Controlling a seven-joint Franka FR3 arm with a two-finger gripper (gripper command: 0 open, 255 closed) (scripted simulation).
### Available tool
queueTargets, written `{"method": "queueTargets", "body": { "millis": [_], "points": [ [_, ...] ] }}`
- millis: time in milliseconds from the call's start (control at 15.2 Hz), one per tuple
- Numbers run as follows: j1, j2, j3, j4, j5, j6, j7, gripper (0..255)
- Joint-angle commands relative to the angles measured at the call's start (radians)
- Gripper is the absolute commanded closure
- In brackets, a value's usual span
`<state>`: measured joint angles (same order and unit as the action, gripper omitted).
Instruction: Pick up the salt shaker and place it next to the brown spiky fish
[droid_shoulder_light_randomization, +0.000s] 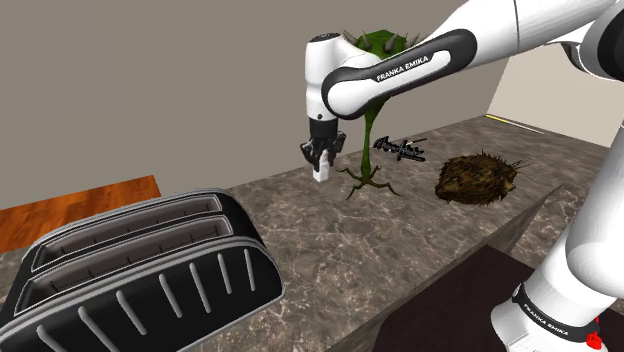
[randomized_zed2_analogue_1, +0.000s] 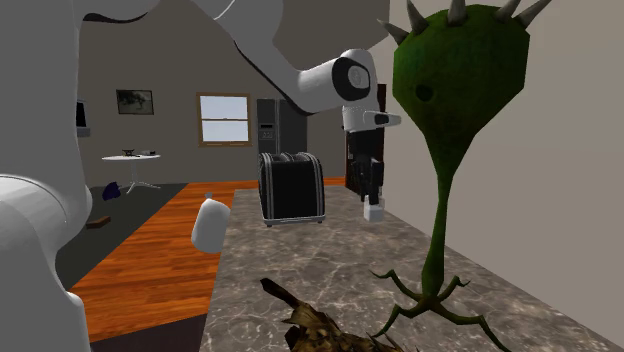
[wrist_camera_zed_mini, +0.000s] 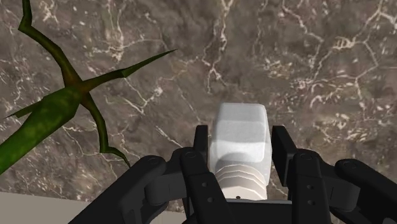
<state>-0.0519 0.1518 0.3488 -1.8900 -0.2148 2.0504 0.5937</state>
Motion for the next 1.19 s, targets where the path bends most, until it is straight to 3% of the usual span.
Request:
{"method": "queueTargets", "body": {
  "millis": [0,1122],
  "points": [
    [-0.001,-0.011,0.001,0.016,0.007,-0.026,-0.008,255],
    [0.0,-0.046,0.006,0.202,0.034,-0.241,-0.048,255]
  ]
}}
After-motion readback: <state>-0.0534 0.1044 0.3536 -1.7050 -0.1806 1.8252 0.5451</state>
